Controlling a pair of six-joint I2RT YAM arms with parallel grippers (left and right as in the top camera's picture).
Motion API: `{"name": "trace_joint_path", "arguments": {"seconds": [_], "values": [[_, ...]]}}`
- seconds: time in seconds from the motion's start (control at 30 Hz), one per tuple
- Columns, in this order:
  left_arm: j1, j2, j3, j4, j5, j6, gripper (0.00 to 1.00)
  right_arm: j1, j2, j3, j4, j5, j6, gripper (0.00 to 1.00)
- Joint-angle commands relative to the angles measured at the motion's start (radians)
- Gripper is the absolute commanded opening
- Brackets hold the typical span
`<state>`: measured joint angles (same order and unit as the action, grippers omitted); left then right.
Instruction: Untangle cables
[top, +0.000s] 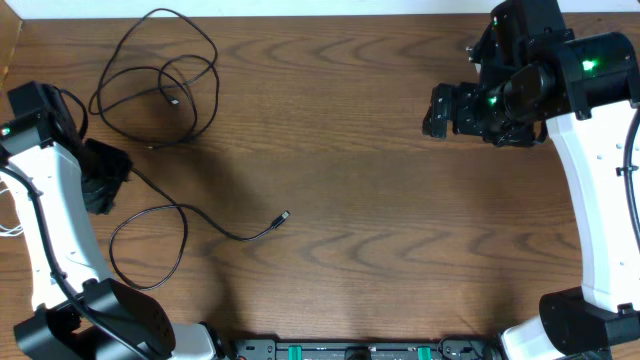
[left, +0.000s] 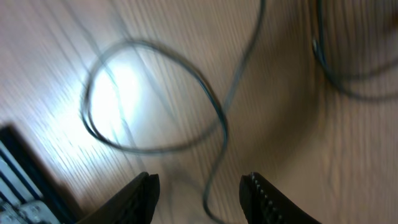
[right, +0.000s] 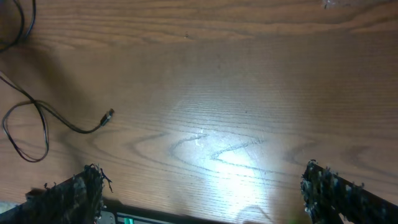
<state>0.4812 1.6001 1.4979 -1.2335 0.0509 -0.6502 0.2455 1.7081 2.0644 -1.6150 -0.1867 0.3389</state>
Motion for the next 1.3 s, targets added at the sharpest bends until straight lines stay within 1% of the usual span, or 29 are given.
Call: {"name": "trace_joint_path", "arguments": {"seconds": [0.0, 0.03, 0.13, 0.17, 0.23, 0.3, 0.47, 0.53, 0.7, 0.87, 0.97, 1.07, 1.27], "values": [[-0.027, 0.007, -0.01, -0.021, 0.217, 0.132, 0.47, 0.005, -0.01, 0.002, -0.001, 0.004, -0.011, 0.99], [-0.051, 0.007, -0.01, -0.04, 0.256, 0.176, 0.47, 0.005, -0.01, 0.002, -0.001, 0.004, -0.011, 0.99], [-0.126, 0.007, -0.02, -0.074, 0.227, 0.186, 0.47, 0.005, -0.01, 0.002, -0.001, 0.004, -0.011, 0.99], [-0.194, 0.007, -0.049, -0.071, 0.211, 0.185, 0.47, 0.005, -0.01, 0.002, -0.001, 0.004, -0.011, 0.99], [-0.256, 0.007, -0.092, -0.051, 0.21, 0.175, 0.47, 0.005, -0.01, 0.002, -0.001, 0.004, -0.011, 0.99], [-0.312, 0.007, -0.141, -0.024, 0.196, 0.148, 0.47, 0.005, -0.01, 0.002, -0.001, 0.004, -0.011, 0.99], [-0.413, 0.008, -0.276, 0.056, 0.067, 0.026, 0.47, 0.004, -0.01, 0.002, -0.001, 0.004, -0.011, 0.99], [-0.422, 0.008, -0.317, 0.092, 0.064, 0.0, 0.47, 0.004, -0.01, 0.002, -0.001, 0.004, -0.011, 0.99], [-0.422, 0.009, -0.421, 0.217, 0.064, -0.113, 0.47, 0.004, -0.01, 0.002, -0.001, 0.004, -0.011, 0.99], [-0.422, 0.016, -0.524, 0.369, 0.068, -0.13, 0.47, 0.005, -0.01, 0.002, -0.001, 0.004, -0.011, 0.99], [-0.422, 0.02, -0.549, 0.406, 0.067, -0.15, 0.46, 0.005, -0.01, 0.002, -0.001, 0.004, -0.011, 0.99], [-0.422, 0.04, -0.566, 0.41, 0.062, -0.176, 0.46, 0.005, -0.01, 0.002, -0.001, 0.004, -0.011, 0.99], [-0.422, 0.094, -0.6, 0.455, 0.05, -0.175, 0.46, 0.005, -0.01, 0.002, -0.001, 0.004, -0.011, 0.99]]}}
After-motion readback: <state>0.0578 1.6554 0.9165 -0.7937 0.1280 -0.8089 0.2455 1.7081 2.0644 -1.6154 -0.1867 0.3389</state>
